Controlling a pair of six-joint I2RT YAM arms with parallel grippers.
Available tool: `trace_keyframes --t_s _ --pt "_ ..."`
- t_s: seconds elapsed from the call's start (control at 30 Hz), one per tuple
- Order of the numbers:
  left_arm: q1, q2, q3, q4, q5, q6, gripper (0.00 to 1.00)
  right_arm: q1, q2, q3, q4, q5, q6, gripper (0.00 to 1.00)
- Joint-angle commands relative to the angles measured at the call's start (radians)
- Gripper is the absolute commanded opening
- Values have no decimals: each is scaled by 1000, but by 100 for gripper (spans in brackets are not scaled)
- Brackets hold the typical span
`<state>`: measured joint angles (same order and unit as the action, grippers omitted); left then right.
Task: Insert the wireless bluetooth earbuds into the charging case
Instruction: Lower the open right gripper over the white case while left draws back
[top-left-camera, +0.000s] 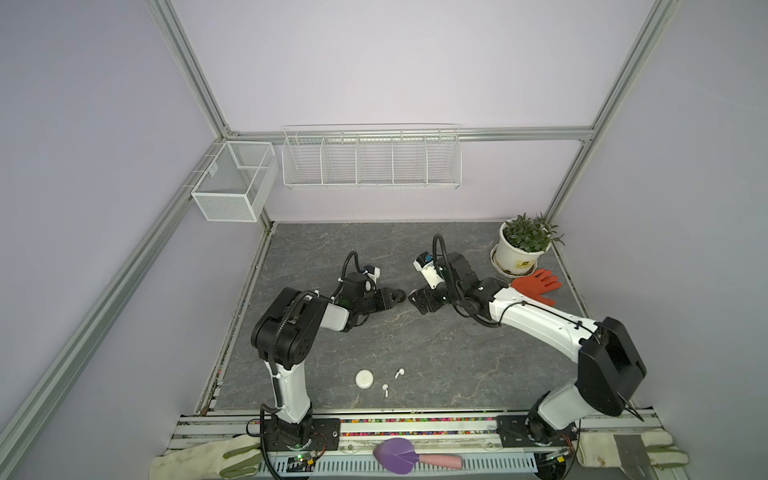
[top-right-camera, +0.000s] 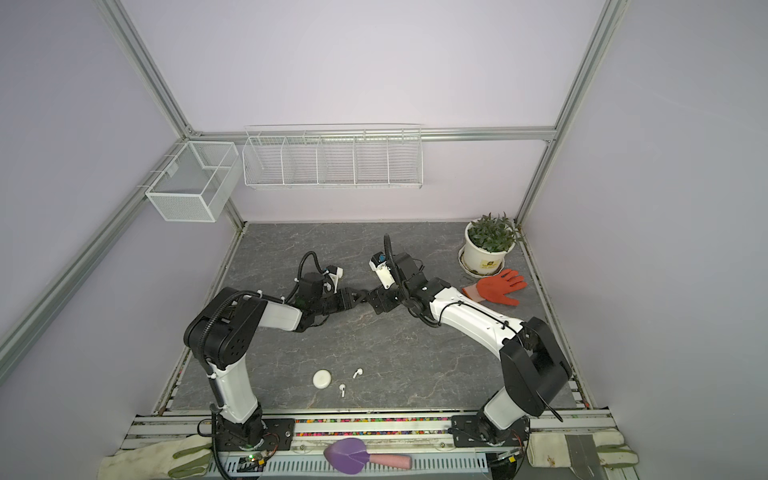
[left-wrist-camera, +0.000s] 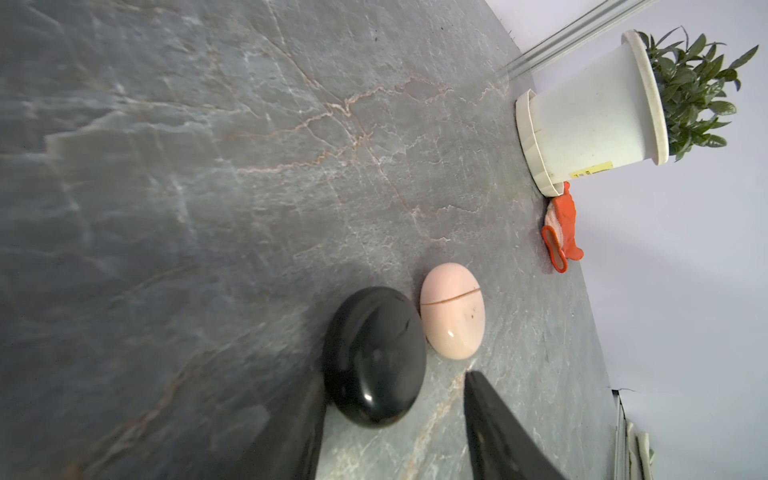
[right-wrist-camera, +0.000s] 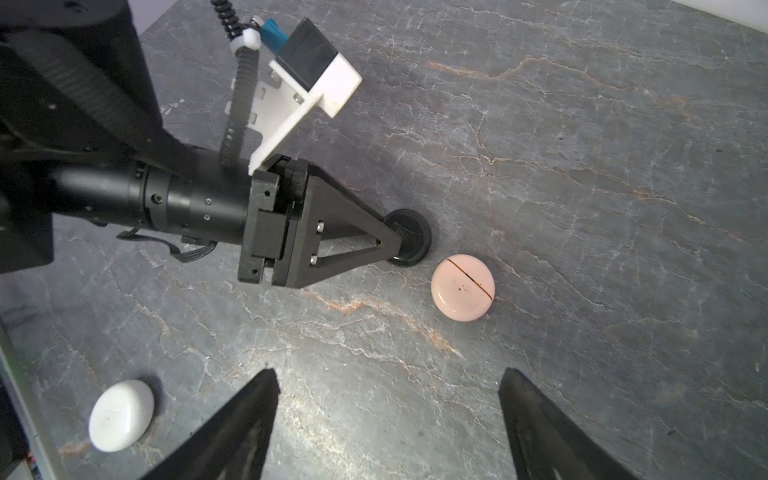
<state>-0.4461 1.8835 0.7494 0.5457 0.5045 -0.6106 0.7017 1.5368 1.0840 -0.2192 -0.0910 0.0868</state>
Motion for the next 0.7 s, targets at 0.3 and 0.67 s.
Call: trace_keyframes --t_s 0.3,0.67 --pt "20 -200 -94 -198 -57 9 56 304 -88 -425 520 -274 -337 83" --pt "130 -513 -265 -446 -130 -21 60 445 138 -223 319 -188 -624 81"
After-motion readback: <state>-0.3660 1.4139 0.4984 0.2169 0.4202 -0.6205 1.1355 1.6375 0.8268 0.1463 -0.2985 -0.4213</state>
